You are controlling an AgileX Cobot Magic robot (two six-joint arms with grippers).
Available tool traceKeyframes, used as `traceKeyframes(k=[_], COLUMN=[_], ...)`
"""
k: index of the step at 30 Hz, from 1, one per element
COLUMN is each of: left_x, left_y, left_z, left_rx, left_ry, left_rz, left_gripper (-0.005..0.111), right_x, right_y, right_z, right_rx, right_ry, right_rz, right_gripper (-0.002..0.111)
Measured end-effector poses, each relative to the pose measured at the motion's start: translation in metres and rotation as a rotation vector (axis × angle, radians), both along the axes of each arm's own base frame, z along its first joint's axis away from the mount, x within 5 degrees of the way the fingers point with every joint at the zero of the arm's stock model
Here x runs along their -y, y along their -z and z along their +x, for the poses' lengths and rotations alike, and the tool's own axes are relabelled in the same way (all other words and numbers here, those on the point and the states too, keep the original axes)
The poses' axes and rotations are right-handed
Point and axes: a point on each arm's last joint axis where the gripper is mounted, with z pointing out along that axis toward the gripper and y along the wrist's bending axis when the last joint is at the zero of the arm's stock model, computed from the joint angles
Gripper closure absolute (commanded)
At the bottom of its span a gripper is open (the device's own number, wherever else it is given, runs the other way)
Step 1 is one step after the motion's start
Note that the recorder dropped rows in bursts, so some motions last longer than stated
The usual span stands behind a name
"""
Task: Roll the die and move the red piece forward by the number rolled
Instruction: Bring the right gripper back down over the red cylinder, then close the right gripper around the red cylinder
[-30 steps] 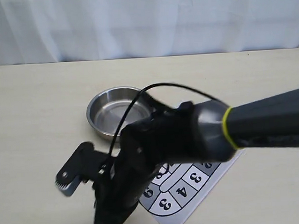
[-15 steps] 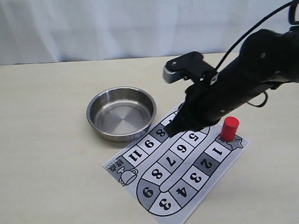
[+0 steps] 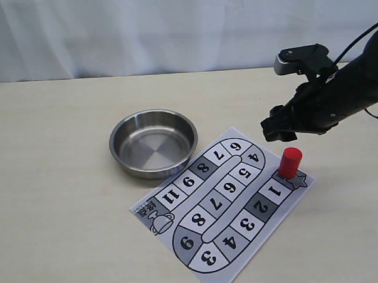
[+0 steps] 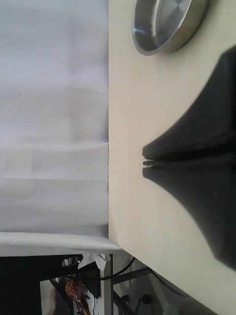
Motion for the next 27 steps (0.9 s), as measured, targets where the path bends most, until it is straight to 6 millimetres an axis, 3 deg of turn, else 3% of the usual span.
traceKeyframes(k=[8, 19, 27], left_x=[0.0, 0.0, 0.0], left_y=[0.0, 0.0, 0.0], left_z=[0.0, 0.0, 0.0], left_rx=[0.0, 0.0, 0.0], left_ry=[0.0, 0.0, 0.0], left_rz=[0.0, 0.0, 0.0], left_gripper=[0.107, 0.107, 0.107], right_x=[0.022, 0.023, 0.024], right_y=[0.029, 0.068, 0.08], right_z=[0.011, 0.021, 0.024], right_rx=[-0.076, -0.134, -0.143], right_ry=[0.073, 0.089, 0.098], right_rz=[-0.024, -0.044, -0.048], right_gripper=[0.039, 0.039, 0.04])
